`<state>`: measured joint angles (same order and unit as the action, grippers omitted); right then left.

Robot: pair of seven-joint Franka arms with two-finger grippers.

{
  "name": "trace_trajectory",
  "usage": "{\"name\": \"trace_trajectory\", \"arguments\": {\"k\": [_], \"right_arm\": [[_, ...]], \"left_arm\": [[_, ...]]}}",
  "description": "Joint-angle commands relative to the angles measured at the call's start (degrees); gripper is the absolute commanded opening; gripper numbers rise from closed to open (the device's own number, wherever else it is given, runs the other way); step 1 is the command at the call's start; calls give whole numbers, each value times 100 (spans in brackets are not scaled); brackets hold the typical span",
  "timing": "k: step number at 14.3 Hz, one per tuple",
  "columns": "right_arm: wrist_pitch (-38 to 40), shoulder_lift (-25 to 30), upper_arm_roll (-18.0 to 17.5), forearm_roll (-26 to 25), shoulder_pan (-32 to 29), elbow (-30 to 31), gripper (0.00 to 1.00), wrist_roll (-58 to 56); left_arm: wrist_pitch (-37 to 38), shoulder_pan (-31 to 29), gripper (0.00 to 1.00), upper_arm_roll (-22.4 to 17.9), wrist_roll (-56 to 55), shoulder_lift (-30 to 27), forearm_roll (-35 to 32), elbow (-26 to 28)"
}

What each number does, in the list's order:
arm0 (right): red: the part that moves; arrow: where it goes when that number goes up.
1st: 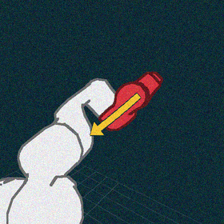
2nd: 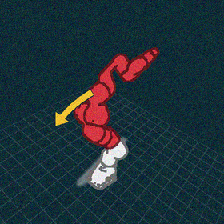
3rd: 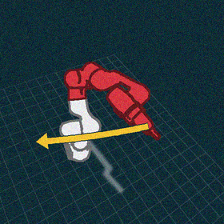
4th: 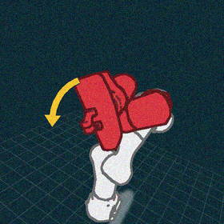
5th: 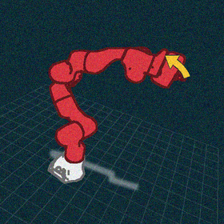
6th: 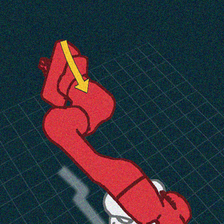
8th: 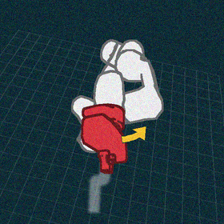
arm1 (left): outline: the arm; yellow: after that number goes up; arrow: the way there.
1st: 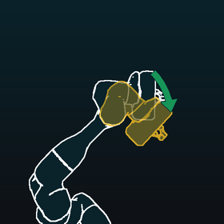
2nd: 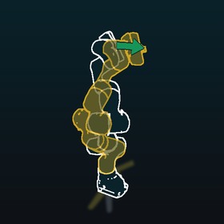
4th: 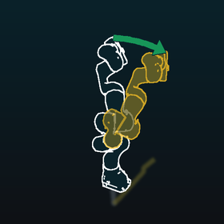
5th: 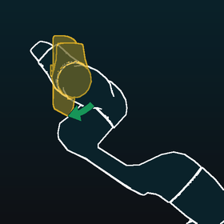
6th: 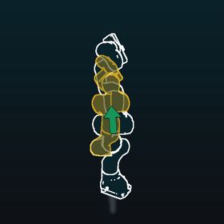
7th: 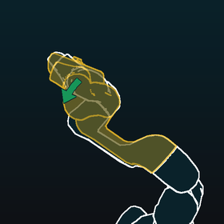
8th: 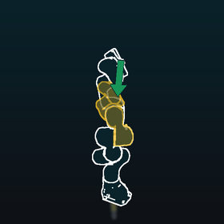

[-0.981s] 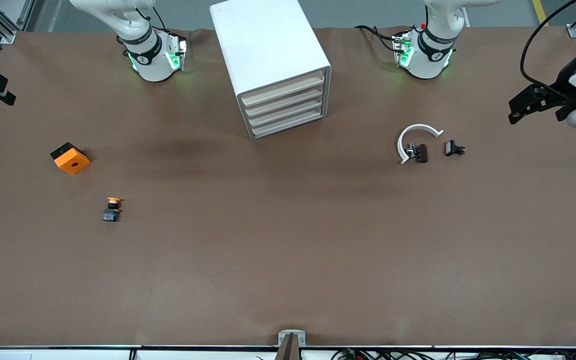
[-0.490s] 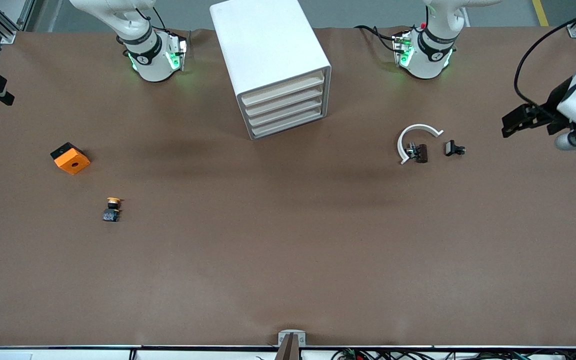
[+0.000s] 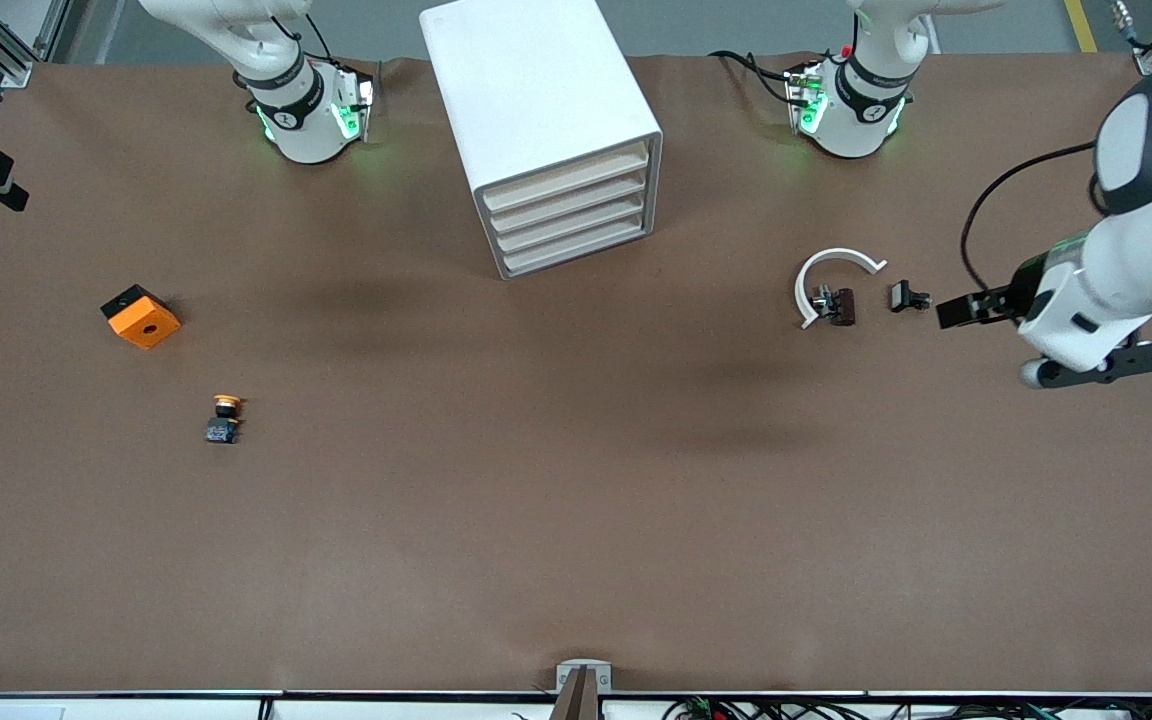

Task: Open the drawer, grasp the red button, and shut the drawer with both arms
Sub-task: 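Move the left gripper toward the white drawer cabinet's drawer front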

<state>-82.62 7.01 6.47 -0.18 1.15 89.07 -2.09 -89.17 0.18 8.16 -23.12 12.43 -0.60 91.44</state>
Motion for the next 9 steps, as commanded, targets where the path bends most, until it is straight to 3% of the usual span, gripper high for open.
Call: {"name": "trace_trajectory", "arguments": {"k": [1,9], "right_arm": [[-53,143,3,9,26,128,100,121],[-62,134,30,185,17,128,100,95]], "left_arm": [[-4,551,100,116,-1776,460,-28,-47],[23,1844,100,133,-6391,1788,121,-434]]}}
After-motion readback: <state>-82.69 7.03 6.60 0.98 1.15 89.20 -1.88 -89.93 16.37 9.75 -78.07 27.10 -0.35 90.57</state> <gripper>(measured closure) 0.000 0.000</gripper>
